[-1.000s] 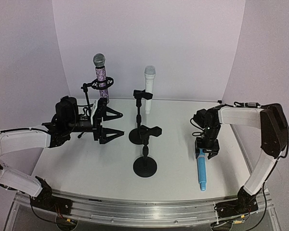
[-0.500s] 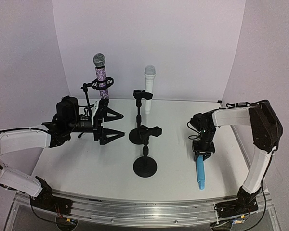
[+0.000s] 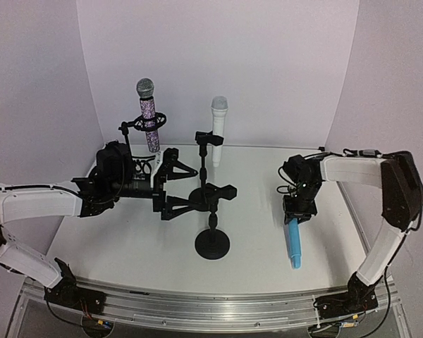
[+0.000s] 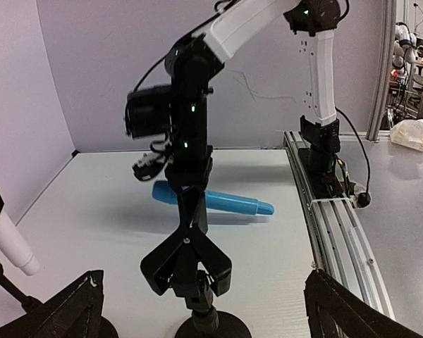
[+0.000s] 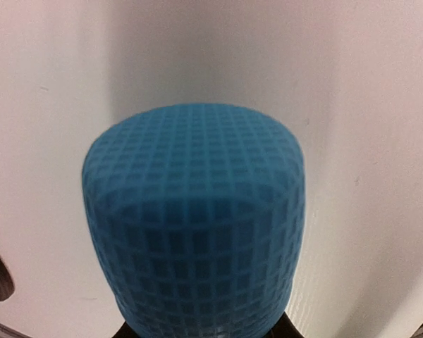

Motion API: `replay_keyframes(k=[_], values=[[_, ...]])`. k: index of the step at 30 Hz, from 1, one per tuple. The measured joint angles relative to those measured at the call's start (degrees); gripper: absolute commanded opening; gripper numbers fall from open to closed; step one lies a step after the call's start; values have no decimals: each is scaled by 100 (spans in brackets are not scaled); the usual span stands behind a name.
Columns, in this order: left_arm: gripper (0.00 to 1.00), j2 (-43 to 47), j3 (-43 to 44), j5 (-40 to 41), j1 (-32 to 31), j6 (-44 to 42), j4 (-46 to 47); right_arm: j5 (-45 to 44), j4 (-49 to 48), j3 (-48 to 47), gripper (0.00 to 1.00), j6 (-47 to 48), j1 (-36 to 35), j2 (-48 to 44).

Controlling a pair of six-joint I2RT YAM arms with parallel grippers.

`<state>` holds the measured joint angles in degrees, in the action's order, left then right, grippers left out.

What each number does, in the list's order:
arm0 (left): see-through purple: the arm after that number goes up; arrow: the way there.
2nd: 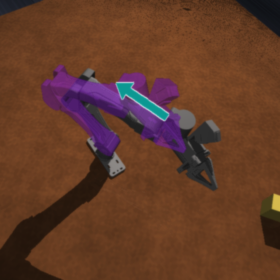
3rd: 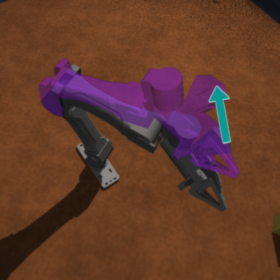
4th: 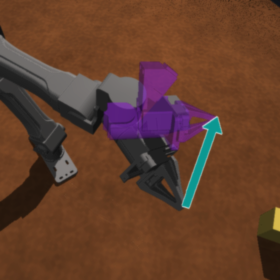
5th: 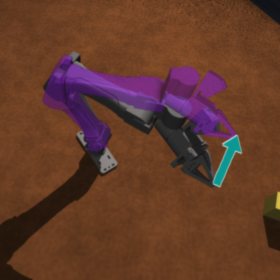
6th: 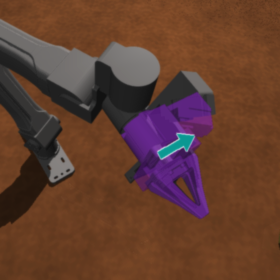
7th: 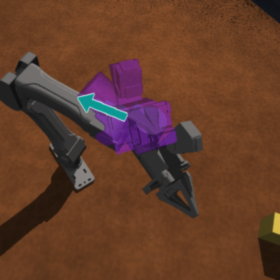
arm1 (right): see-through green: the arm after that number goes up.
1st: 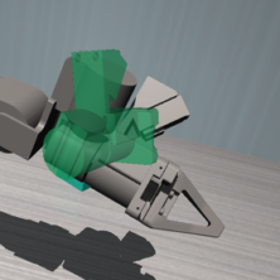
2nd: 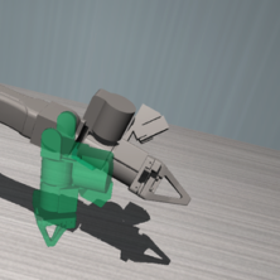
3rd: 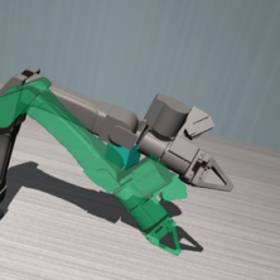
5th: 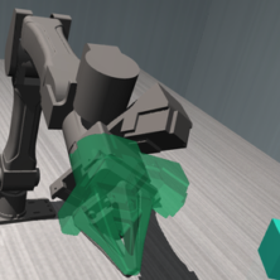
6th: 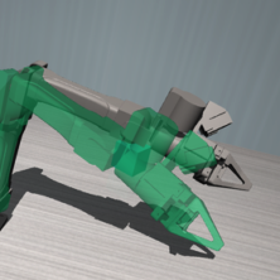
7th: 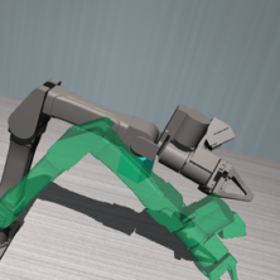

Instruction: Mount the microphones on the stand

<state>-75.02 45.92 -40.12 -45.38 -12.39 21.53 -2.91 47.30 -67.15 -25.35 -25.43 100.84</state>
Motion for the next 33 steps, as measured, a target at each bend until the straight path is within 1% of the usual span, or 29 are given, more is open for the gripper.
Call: replay_keyframes(k=[6,9,13,16,18,24,27,29,33], values=[[98,-605,339,181,-149,-313,-89,-274,-292,-442,0,521,-100,-1568],[93,-800,450,177,-166,-437,-142,-428,-688,-569,0,844,-357,-2210],[83,-998,610,175,-218,-524,-160,-496,-1376,-461,0,1219,-860,-2766],[75,-1073,684,147,-228,-595,-161,-467,-1815,-340,0,1371,-1055,-2976],[71,-1104,719,107,-227,-630,-176,-465,-2021,-279,0,1452,-1078,-3037],[58,-1172,764,6,-226,-740,-259,-466,-2281,-117,0,1566,-1091,-3047],[49,-1176,769,-38,-226,-785,-277,-464,-2336,-83,0,1593,-1095,-3049],[39,-1176,786,-57,-226,-784,-318,-457,-2373,-79,0,1601,-1099,-3049],[24,-1176,824,-125,-226,-785,-370,-426,-2429,-79,0,1639,-1142,-3057]])
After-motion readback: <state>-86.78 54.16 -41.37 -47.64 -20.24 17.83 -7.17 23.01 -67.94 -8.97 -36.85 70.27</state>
